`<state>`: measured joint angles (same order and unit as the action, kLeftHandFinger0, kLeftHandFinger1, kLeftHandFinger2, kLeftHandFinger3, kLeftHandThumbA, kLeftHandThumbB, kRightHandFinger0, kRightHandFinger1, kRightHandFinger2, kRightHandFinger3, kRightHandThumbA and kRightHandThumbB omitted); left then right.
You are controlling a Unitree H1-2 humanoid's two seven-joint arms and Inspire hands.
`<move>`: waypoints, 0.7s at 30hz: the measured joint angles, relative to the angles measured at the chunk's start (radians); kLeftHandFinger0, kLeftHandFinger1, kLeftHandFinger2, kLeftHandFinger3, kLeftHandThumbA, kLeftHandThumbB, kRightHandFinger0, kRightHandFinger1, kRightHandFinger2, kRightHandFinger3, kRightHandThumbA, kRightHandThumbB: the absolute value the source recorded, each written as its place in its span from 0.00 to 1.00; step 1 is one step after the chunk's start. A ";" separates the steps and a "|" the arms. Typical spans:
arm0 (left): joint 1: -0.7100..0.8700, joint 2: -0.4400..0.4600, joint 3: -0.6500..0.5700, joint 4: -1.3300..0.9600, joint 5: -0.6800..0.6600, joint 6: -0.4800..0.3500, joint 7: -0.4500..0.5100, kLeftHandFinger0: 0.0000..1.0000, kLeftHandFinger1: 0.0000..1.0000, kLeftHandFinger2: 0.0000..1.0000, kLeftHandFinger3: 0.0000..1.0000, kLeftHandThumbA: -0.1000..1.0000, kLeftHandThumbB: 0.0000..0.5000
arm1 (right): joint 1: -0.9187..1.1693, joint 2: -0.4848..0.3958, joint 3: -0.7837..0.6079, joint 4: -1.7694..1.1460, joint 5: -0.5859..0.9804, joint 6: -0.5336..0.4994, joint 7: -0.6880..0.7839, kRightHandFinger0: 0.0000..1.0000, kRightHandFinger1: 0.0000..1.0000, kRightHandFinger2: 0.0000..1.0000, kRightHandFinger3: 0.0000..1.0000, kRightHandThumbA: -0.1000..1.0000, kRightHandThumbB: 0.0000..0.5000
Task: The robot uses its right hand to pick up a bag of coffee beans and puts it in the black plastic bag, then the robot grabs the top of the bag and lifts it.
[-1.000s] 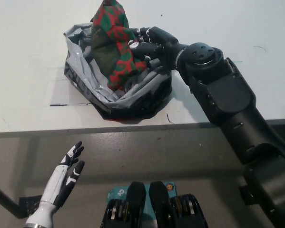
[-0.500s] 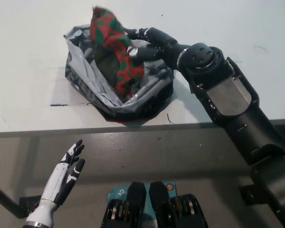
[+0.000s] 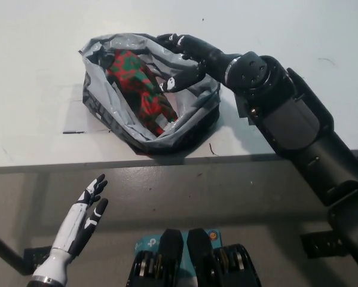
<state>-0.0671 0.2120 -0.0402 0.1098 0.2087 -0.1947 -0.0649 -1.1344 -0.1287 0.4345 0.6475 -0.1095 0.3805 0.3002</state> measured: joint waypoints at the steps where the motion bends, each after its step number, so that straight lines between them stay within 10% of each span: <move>1: 0.000 0.000 0.000 0.000 0.000 -0.001 0.000 0.99 1.00 1.00 1.00 1.00 0.35 | 0.000 -0.002 0.000 -0.002 -0.008 -0.004 -0.001 1.00 1.00 1.00 1.00 0.99 0.96; 21: 0.000 0.001 -0.001 0.006 0.002 -0.009 0.000 0.99 1.00 1.00 1.00 1.00 0.30 | -0.001 -0.033 0.103 0.028 -0.316 -0.059 -0.187 1.00 1.00 1.00 1.00 0.96 0.95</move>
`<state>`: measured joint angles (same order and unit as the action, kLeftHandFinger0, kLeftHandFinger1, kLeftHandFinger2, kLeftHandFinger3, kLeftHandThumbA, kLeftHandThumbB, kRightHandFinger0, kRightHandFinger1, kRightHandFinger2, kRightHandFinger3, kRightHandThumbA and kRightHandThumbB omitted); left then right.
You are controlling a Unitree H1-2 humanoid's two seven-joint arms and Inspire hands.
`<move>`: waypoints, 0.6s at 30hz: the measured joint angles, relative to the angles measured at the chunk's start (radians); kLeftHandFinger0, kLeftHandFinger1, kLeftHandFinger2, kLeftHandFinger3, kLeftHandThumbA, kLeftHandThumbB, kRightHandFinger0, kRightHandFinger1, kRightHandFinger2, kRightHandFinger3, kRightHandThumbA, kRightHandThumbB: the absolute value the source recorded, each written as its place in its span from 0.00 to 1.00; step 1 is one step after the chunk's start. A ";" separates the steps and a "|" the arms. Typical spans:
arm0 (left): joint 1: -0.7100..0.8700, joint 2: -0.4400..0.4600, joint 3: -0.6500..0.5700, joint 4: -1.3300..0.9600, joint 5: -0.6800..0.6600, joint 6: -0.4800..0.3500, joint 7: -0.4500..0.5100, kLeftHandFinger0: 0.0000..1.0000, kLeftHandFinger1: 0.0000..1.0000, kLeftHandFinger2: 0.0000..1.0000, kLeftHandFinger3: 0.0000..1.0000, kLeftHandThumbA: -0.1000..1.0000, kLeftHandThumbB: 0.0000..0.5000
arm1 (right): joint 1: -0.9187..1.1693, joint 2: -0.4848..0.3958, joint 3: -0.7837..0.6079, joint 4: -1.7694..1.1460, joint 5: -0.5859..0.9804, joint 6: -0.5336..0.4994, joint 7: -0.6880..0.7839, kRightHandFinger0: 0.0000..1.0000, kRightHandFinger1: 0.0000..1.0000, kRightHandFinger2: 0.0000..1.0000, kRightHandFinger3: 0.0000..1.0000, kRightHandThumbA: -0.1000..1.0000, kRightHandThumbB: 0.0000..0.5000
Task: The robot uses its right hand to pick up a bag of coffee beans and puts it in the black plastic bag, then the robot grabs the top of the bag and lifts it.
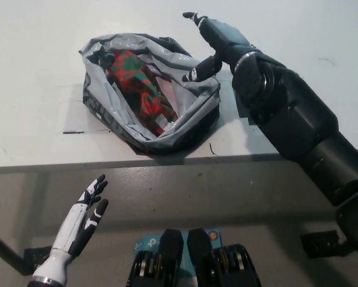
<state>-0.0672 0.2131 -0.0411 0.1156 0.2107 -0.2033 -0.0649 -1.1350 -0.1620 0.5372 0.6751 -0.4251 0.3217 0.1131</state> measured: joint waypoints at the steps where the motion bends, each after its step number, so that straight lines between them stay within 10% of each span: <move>1: 0.000 0.000 0.000 0.000 0.000 0.000 0.000 0.98 1.00 1.00 1.00 1.00 0.31 | 0.000 0.000 0.003 0.004 -0.010 -0.001 -0.003 1.00 1.00 1.00 1.00 0.97 0.97; 18: -0.002 0.000 0.000 0.000 0.001 0.000 0.000 0.99 1.00 1.00 1.00 1.00 0.34 | 0.007 0.045 0.019 0.081 -0.070 -0.014 -0.011 1.00 1.00 1.00 1.00 1.00 1.00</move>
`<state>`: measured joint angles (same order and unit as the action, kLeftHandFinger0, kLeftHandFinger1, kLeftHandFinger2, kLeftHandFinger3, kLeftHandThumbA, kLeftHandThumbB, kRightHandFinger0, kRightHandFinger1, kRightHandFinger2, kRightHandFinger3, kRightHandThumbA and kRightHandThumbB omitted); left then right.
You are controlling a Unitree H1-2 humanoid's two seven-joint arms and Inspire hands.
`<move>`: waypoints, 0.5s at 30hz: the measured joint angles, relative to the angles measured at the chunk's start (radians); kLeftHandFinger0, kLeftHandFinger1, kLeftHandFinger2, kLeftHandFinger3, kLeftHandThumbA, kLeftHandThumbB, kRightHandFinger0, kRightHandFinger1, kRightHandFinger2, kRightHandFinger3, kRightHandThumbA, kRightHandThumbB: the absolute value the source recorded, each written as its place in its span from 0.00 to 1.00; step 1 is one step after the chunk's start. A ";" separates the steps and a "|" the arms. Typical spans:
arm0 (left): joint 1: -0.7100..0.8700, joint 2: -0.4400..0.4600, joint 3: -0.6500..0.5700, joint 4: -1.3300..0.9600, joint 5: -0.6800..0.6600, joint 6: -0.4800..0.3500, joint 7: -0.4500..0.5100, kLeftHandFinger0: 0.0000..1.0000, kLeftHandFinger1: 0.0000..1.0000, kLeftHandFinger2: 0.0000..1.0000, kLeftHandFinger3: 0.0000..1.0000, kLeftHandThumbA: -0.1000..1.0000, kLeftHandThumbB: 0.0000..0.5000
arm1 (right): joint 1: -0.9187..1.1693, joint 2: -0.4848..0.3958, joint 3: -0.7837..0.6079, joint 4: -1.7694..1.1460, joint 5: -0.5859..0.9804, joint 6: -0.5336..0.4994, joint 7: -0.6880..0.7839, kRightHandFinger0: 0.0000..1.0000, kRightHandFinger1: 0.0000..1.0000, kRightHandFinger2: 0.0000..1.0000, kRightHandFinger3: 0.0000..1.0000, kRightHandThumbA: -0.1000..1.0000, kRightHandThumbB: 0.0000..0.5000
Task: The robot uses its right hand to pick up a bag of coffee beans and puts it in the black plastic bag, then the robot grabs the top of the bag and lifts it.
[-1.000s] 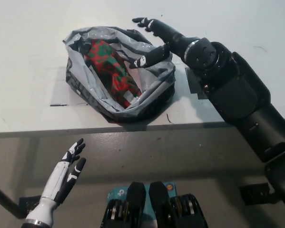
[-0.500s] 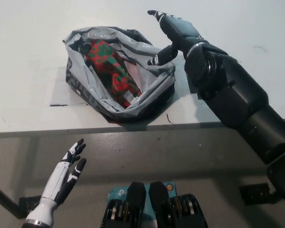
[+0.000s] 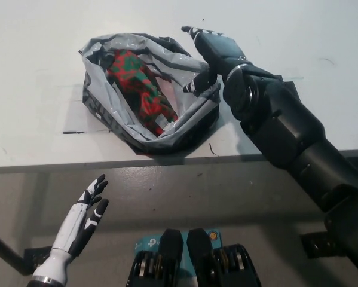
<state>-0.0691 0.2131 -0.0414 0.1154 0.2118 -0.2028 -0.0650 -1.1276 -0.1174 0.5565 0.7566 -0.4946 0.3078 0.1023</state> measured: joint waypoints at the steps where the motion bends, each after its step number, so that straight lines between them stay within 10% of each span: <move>1: -0.001 0.000 0.000 0.000 0.000 0.000 0.000 0.98 1.00 1.00 1.00 1.00 0.34 | 0.001 0.003 0.000 0.009 0.000 0.000 0.000 1.00 1.00 1.00 1.00 1.00 1.00; 15: -0.004 0.000 0.000 0.000 -0.001 -0.005 0.000 0.99 1.00 1.00 1.00 1.00 0.32 | 0.003 0.010 0.006 0.123 -0.027 0.010 0.011 1.00 1.00 1.00 1.00 0.89 0.99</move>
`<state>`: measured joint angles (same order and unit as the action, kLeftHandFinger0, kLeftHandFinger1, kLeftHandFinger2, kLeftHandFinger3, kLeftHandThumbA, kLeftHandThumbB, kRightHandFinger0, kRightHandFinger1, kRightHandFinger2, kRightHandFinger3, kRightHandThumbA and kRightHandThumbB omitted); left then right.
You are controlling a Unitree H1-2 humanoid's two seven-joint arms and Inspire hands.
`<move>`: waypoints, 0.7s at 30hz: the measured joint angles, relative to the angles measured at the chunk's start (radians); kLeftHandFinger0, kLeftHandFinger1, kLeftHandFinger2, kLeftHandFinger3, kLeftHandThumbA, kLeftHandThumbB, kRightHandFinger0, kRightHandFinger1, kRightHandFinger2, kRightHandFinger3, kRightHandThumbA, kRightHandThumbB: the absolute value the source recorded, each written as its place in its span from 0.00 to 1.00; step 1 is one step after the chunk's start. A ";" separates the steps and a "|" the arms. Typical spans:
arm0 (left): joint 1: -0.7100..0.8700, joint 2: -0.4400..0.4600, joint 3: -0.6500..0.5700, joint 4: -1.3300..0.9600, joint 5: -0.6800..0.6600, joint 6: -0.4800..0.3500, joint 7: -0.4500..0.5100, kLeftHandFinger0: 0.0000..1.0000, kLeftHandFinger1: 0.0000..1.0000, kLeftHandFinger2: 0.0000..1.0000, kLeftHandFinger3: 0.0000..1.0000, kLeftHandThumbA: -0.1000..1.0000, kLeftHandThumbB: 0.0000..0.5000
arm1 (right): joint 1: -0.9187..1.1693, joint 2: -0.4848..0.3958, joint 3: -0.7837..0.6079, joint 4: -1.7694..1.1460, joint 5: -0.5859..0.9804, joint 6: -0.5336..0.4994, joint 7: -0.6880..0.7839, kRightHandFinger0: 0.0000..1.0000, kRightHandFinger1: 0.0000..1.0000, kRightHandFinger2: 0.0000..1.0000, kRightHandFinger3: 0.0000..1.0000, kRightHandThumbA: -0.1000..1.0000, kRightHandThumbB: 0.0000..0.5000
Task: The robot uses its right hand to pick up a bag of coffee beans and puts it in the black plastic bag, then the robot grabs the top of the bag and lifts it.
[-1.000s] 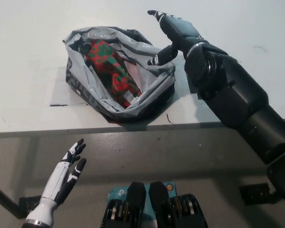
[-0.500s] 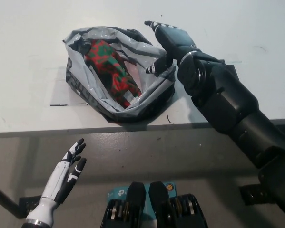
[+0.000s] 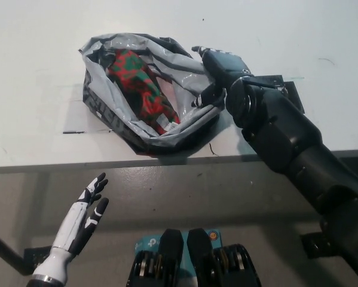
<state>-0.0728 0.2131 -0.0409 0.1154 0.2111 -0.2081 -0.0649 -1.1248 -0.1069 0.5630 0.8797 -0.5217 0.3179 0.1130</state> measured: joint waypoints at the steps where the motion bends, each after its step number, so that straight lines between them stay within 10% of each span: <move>1: 0.000 0.000 0.000 0.000 0.000 0.000 0.000 0.99 1.00 1.00 1.00 1.00 0.32 | 0.000 -0.001 0.002 0.007 -0.006 0.006 0.000 1.00 1.00 1.00 1.00 0.89 0.99; 14: -0.002 0.000 0.000 0.001 0.000 -0.004 0.000 1.00 1.00 1.00 1.00 1.00 0.30 | 0.000 0.001 0.013 0.066 -0.055 0.078 0.000 0.99 1.00 1.00 1.00 0.80 0.94; 15: -0.003 0.000 0.000 0.001 0.000 -0.004 0.000 1.00 1.00 1.00 1.00 1.00 0.29 | -0.001 0.003 0.008 0.071 -0.055 0.087 0.001 0.73 0.99 1.00 1.00 0.70 0.73; 16: -0.003 0.000 0.000 0.001 0.000 -0.004 0.000 0.99 1.00 1.00 1.00 1.00 0.30 | -0.001 0.005 0.005 0.076 -0.054 0.090 0.002 0.51 0.71 0.93 1.00 0.63 0.68; 17: -0.004 0.000 0.000 0.001 0.000 -0.004 0.000 0.99 1.00 1.00 1.00 1.00 0.29 | -0.003 0.006 0.001 0.087 -0.052 0.093 0.004 0.24 0.37 0.57 1.00 0.54 0.57; 19: -0.007 0.000 -0.001 0.001 0.000 -0.005 0.000 0.99 1.00 1.00 1.00 1.00 0.29 | -0.007 0.008 -0.016 0.106 -0.044 0.095 0.014 0.02 0.12 0.34 1.00 0.43 0.53; 21: -0.011 0.000 -0.001 0.002 0.000 -0.006 0.000 0.98 1.00 1.00 1.00 1.00 0.29 | -0.008 0.008 -0.051 0.110 -0.027 0.096 0.028 0.00 0.01 0.21 1.00 0.34 0.39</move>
<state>-0.0843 0.2131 -0.0416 0.1172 0.2108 -0.2137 -0.0650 -1.1332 -0.0991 0.5124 0.9892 -0.5490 0.4136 0.1405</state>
